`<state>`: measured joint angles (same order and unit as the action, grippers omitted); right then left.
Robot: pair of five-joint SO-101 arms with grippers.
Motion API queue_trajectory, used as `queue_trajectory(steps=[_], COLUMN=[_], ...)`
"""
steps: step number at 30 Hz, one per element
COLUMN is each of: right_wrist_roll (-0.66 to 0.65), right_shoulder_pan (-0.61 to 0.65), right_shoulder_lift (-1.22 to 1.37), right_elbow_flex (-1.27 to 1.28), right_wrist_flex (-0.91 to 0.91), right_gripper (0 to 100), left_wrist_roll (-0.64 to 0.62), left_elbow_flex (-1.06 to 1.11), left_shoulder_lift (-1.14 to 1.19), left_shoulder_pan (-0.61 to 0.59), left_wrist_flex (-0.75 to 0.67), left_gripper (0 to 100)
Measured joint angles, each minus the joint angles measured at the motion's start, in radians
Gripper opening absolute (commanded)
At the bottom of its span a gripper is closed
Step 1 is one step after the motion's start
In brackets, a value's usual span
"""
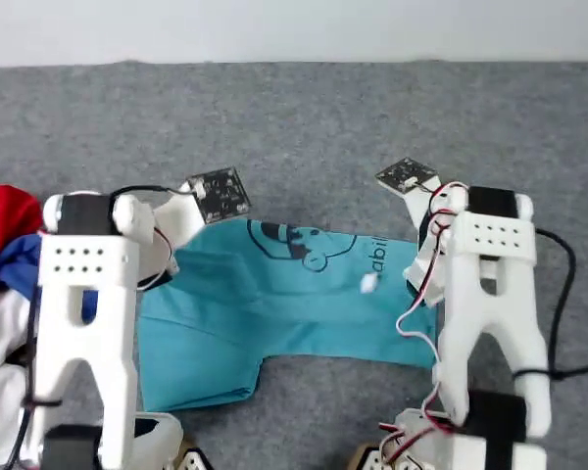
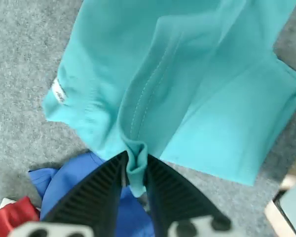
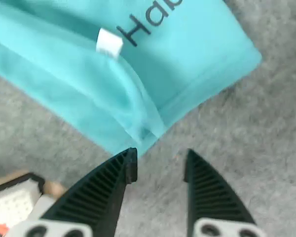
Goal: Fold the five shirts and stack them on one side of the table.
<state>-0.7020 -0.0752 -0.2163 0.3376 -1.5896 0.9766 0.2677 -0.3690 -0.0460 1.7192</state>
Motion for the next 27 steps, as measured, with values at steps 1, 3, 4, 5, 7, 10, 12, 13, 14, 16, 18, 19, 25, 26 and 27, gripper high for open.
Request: queue_trajectory(steps=[1, 3, 4, 5, 7, 10, 12, 13, 14, 16, 18, 19, 25, 26, 27], right_wrist_roll=[0.0, 0.0, 0.0, 0.0, -0.002, -0.002, -0.002, 0.0, 0.0, 0.0, 0.014, 0.034, 0.12, 0.137, 0.158], right_shoulder_pan=[0.002, 0.003, 0.003, 0.003, 0.003, 0.003, 0.003, 0.005, 0.014, 0.041, 0.061, 0.071, 0.135, 0.146, 0.157], right_shoulder_lift=[-0.026, -0.083, -0.11, -0.135, -0.173, -0.184, -0.18, -0.172, -0.161, -0.138, -0.123, -0.115, -0.077, -0.064, -0.048], right_elbow_flex=[0.0, 0.0, 0.0, 0.0, 0.0, 0.0, 0.017, 0.028, 0.035, 0.043, 0.043, 0.043, 0.044, 0.044, 0.044], right_wrist_flex=[-0.018, -0.052, -0.06, -0.063, -0.063, -0.014, 0.038, 0.061, 0.08, 0.1, 0.107, 0.112, 0.157, 0.175, 0.199], right_gripper=[19.1, 19.1, 19.1, 19.1, 19.1, 19.0, 18.8, 18.8, 18.8, 18.8, 18.8, 18.8, 18.7, 18.7, 18.6], left_wrist_roll=[0.012, 0.035, 0.06, 0.091, 0.14, 0.157, 0.157, 0.155, 0.143, 0.072, 0.002, -0.014, -0.043, -0.057, -0.081], left_elbow_flex=[0.011, 0.044, 0.063, 0.083, 0.124, 0.192, 0.229, 0.242, 0.247, 0.255, 0.258, 0.258, 0.258, 0.258, 0.258], left_shoulder_lift=[-0.028, -0.091, -0.124, -0.16, -0.224, -0.311, -0.354, -0.374, -0.39, -0.42, -0.443, -0.453, -0.506, -0.511, -0.512], left_shoulder_pan=[0.0, -0.014, -0.023, -0.035, -0.046, -0.046, -0.046, -0.046, -0.046, -0.046, -0.046, -0.046, -0.048, -0.048, -0.048], left_wrist_flex=[0.0, 0.006, 0.006, 0.006, 0.008, 0.011, 0.011, 0.011, 0.011, 0.011, 0.012, 0.012, 0.012, 0.012, -0.005], left_gripper=[2, 2, 2, 2, 3, 11, 18, 21, 23, 25, 25, 25, 22, 21, 19])
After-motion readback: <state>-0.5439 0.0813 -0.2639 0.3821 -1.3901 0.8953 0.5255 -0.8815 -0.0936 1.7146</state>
